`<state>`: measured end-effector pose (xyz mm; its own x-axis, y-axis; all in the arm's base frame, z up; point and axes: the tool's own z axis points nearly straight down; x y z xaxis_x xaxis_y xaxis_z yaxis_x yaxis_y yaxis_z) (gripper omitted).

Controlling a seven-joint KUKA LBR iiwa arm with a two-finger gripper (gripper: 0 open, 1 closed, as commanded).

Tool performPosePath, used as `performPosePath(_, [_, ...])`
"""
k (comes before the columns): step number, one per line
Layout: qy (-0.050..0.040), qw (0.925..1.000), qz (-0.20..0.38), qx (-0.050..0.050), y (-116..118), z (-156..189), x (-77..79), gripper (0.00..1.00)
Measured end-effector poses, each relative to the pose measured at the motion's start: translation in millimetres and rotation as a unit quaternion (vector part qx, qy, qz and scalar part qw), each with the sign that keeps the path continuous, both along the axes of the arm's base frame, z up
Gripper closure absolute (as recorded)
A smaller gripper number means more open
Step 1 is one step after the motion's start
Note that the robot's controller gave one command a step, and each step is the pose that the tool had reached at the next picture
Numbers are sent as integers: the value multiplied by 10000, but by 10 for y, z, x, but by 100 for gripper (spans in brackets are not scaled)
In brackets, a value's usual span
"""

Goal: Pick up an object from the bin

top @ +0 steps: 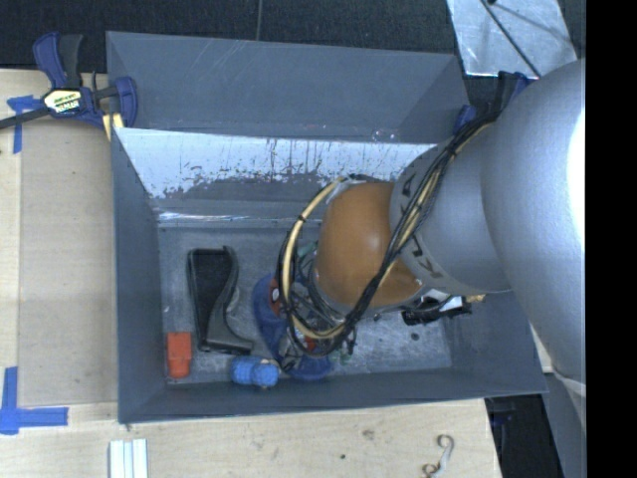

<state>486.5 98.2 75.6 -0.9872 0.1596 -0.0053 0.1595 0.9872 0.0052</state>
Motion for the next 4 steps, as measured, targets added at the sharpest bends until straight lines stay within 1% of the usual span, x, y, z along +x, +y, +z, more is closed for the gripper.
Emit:
performPosePath(1, [-14, 10000, 3, -15, -2, 236, 23, 100])
performPosePath(2, [3, 10000, -3, -18, -7, 404, 38, 100])
performPosePath(4, [-4, 10000, 5, -17, -16, 1234, 71, 100])
